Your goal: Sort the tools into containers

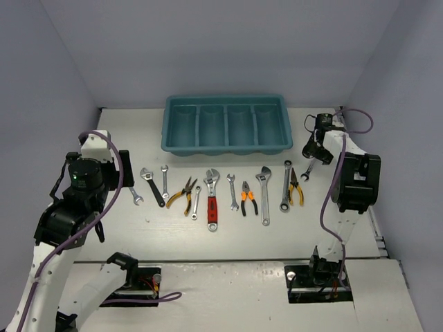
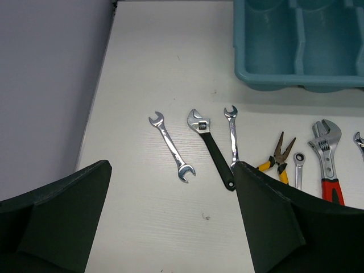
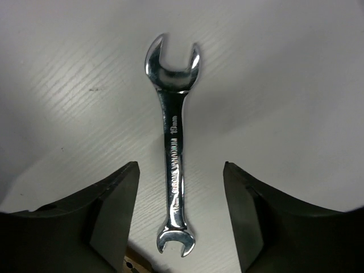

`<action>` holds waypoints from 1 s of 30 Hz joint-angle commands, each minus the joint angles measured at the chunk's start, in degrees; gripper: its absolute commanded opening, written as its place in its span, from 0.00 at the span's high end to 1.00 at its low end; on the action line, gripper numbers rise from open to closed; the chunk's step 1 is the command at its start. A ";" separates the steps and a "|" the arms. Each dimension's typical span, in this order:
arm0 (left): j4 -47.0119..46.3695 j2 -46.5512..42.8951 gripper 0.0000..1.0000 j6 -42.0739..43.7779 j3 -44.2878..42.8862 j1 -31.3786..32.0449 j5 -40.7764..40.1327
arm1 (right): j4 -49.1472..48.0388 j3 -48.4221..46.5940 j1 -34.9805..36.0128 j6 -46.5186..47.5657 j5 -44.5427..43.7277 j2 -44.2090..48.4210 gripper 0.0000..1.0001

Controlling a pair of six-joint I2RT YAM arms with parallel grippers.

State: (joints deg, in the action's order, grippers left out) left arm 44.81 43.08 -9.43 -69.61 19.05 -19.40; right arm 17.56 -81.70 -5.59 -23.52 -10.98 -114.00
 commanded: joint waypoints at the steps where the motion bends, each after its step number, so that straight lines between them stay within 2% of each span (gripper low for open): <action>1: -1.04 1.22 0.14 -0.23 -0.98 -0.23 0.59 | 1.27 -3.30 -0.30 0.82 4.55 -0.54 0.45; 5: -0.86 1.39 0.14 0.02 -1.22 -0.23 0.44 | 2.40 -3.37 -0.41 0.06 3.68 -1.66 0.46; 11: -0.61 1.48 0.14 -0.06 -0.81 -0.23 0.86 | 2.57 -3.45 -1.48 0.56 6.24 -3.73 0.54; 21: -0.59 1.56 0.14 -0.24 -0.63 -0.24 1.56 | 2.94 -4.51 -2.40 1.19 6.83 -5.37 0.55; 30: 0.01 0.69 0.14 -0.15 -0.71 -0.24 1.04 | 5.64 -3.21 -2.40 1.90 5.45 -7.38 0.65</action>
State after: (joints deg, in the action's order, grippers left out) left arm 46.46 43.88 -9.43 -69.58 19.05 -18.02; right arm 19.16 -84.49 -7.57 -22.37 -4.67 -119.15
